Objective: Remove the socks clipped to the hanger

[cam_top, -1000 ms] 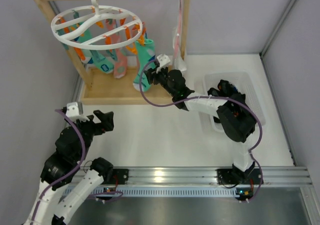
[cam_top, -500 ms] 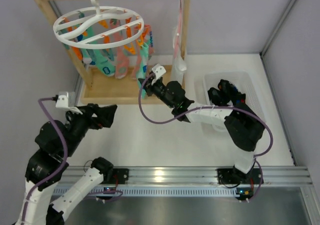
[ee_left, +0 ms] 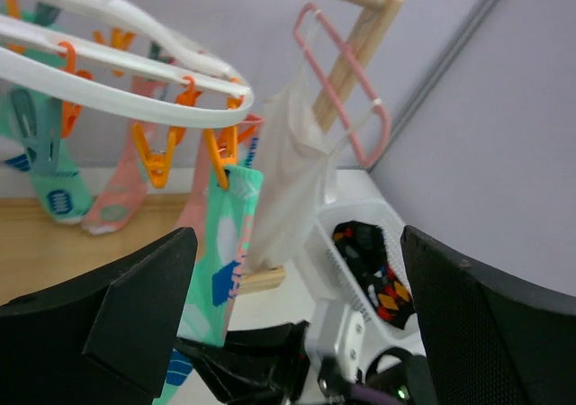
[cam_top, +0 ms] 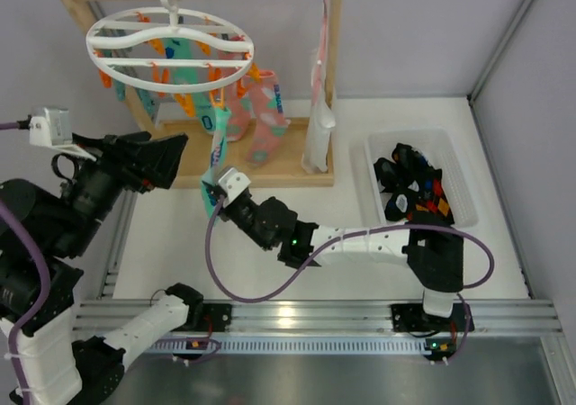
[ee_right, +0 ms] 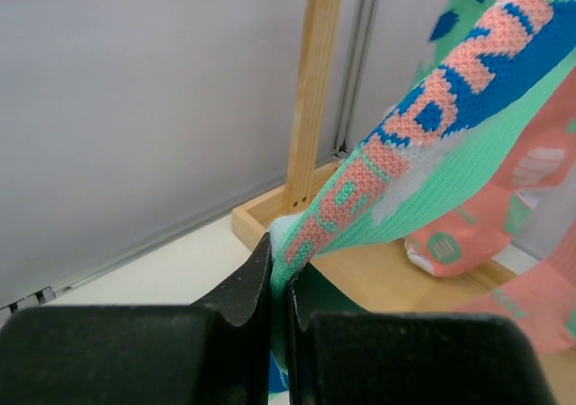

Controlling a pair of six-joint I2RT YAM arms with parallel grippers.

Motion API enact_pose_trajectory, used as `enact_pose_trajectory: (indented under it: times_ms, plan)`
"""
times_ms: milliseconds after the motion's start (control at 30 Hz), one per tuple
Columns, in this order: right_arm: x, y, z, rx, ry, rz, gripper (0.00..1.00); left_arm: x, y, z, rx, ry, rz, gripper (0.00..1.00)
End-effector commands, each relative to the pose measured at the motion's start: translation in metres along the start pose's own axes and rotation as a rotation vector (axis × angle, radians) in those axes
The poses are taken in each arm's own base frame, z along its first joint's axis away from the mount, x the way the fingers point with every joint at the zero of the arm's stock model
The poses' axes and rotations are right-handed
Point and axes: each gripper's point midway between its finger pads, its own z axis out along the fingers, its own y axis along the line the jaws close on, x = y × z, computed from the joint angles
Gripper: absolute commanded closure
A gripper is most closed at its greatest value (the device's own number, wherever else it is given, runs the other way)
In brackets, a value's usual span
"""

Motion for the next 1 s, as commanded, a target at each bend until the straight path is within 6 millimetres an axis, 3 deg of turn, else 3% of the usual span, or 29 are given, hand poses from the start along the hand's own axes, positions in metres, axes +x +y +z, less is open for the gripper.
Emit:
enact_pose_trajectory:
  times_ms: [0,33,100,167,367,767,967]
  plan:
    - [-0.008,0.027,0.004,0.028,0.007,-0.047,1.00,0.019,0.037,0.019,-0.187,0.104,0.069,0.01]
    - [0.000,0.033,0.005,0.024,0.019,-0.058,1.00,0.018,0.048,0.022,-0.242,0.098,0.089,0.01]
    - [-0.005,0.043,0.008,0.025,0.016,-0.060,1.00,0.022,0.062,0.029,-0.307,0.119,0.114,0.01]
    - [0.002,0.052,0.012,0.014,0.031,-0.079,1.00,0.029,0.076,0.037,-0.370,0.146,0.146,0.01]
    - [0.004,0.066,0.015,-0.038,0.029,-0.069,1.00,0.050,0.086,0.061,-0.394,0.219,0.165,0.01]
    - [0.003,0.050,0.003,-0.075,0.031,0.025,1.00,0.075,0.097,0.097,-0.383,0.204,0.150,0.02]
    - [-0.003,0.050,-0.003,-0.106,0.014,0.033,1.00,0.086,0.105,0.116,-0.391,0.184,0.152,0.11]
